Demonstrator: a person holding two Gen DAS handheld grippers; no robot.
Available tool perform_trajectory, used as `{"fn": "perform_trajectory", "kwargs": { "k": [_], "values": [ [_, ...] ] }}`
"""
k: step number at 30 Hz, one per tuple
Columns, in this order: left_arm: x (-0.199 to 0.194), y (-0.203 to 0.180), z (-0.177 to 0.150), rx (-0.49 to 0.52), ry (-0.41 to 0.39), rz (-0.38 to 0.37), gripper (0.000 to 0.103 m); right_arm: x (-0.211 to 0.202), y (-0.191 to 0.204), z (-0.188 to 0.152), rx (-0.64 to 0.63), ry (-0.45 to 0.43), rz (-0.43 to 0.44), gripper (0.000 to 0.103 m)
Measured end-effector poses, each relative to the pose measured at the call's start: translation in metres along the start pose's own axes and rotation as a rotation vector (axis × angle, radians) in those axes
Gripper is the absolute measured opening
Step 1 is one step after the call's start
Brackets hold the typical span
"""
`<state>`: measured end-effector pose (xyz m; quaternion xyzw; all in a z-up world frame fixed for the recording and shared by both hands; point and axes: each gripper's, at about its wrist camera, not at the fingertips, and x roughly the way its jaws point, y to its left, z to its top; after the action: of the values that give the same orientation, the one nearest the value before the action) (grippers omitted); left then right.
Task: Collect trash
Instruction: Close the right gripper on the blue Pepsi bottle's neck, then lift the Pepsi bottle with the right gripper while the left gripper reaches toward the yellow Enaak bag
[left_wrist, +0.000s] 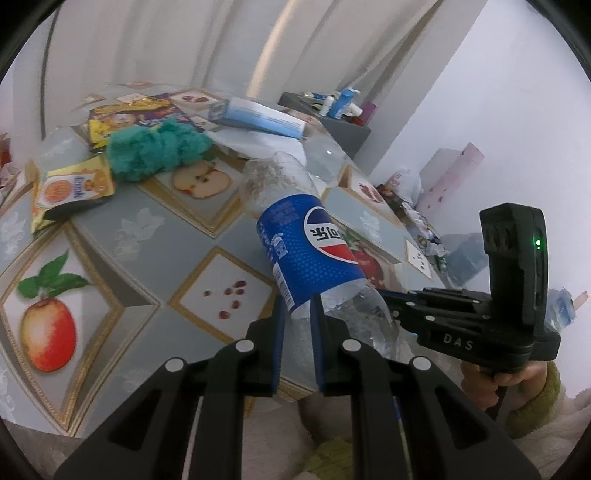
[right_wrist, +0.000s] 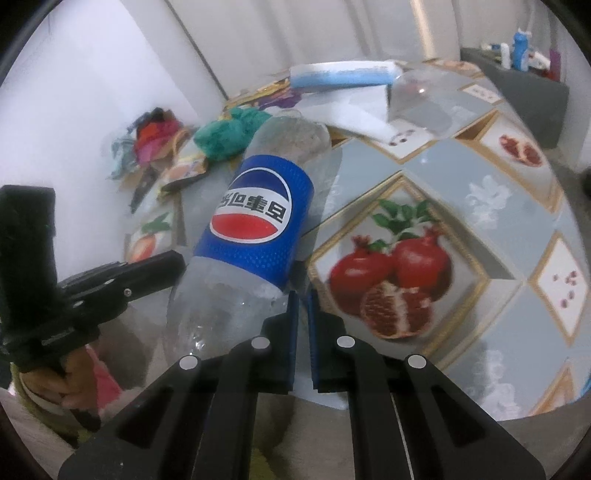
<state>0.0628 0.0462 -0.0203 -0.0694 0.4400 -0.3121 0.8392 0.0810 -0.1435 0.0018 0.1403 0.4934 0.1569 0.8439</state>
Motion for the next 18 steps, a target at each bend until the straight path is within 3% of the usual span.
{"fn": "perform_trajectory", "kwargs": {
  "k": [1, 5, 10, 18],
  "values": [
    [0.001, 0.000, 0.000, 0.001, 0.005, -0.002, 0.012, 0.000, 0.001, 0.000, -0.008, -0.004, -0.020, 0.009],
    [0.002, 0.003, 0.000, 0.001, 0.003, 0.028, 0.012, -0.008, 0.004, 0.000, -0.050, -0.045, -0.120, 0.044],
    [-0.009, 0.016, 0.000, 0.000, -0.027, 0.103, 0.015, -0.010, 0.011, 0.003, -0.104, -0.071, -0.174, 0.049],
    [-0.028, 0.038, -0.002, -0.037, -0.063, 0.150, 0.015, -0.015, 0.027, 0.015, -0.090, -0.111, -0.125, 0.049]
  ]
}}
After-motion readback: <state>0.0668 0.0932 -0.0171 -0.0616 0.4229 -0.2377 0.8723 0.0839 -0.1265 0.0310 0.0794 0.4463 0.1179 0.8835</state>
